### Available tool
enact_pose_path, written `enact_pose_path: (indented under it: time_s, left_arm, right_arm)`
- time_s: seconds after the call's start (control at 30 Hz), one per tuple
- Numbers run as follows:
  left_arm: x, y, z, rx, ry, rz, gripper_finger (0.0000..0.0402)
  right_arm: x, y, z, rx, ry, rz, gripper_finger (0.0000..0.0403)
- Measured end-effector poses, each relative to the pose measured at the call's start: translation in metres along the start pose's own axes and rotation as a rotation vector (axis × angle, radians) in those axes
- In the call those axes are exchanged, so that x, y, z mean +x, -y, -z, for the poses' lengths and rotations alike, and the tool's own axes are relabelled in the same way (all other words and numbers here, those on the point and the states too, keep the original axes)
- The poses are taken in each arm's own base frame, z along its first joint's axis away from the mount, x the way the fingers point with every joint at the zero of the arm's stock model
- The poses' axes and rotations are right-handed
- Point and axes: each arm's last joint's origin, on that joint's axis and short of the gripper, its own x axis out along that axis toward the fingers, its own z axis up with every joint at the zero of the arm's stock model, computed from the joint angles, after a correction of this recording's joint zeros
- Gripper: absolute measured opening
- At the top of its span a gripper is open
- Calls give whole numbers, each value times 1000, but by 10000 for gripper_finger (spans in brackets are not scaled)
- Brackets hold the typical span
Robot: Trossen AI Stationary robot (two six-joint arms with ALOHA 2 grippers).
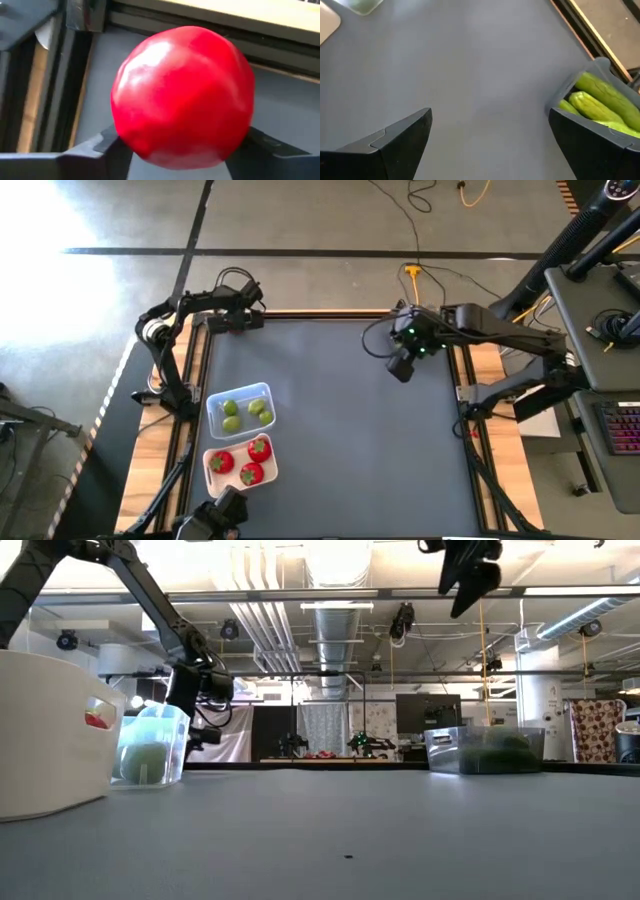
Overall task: Sort produce into baskets
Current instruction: Put the tomato into the white bin
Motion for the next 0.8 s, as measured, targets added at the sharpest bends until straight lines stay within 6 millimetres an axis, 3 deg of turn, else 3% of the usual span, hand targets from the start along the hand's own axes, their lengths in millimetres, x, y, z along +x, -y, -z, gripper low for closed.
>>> enact_pose_path:
  time_s: [0.07, 0.17, 0.4, 0.53, 0.8]
  left_arm:
    - [-1, -1, -1, -3, 16, -12, 217]
    - [-3, -2, -1, -6, 23, -8, 218]
    - [-5, 0, -2, -13, 20, 14, 331]
    - [-8, 2, -7, -24, 64, 9, 366]
    - [-7, 4, -11, -70, 118, -1, 362]
  right_arm:
    - [-3, 1, 6, 18, 10, 9, 393]
    - [-7, 2, 14, 54, 16, 6, 393]
    - [-5, 6, 31, 116, 25, 29, 393]
    - [4, 7, 37, 123, 26, 37, 393]
    - [17, 7, 40, 108, -4, 49, 393]
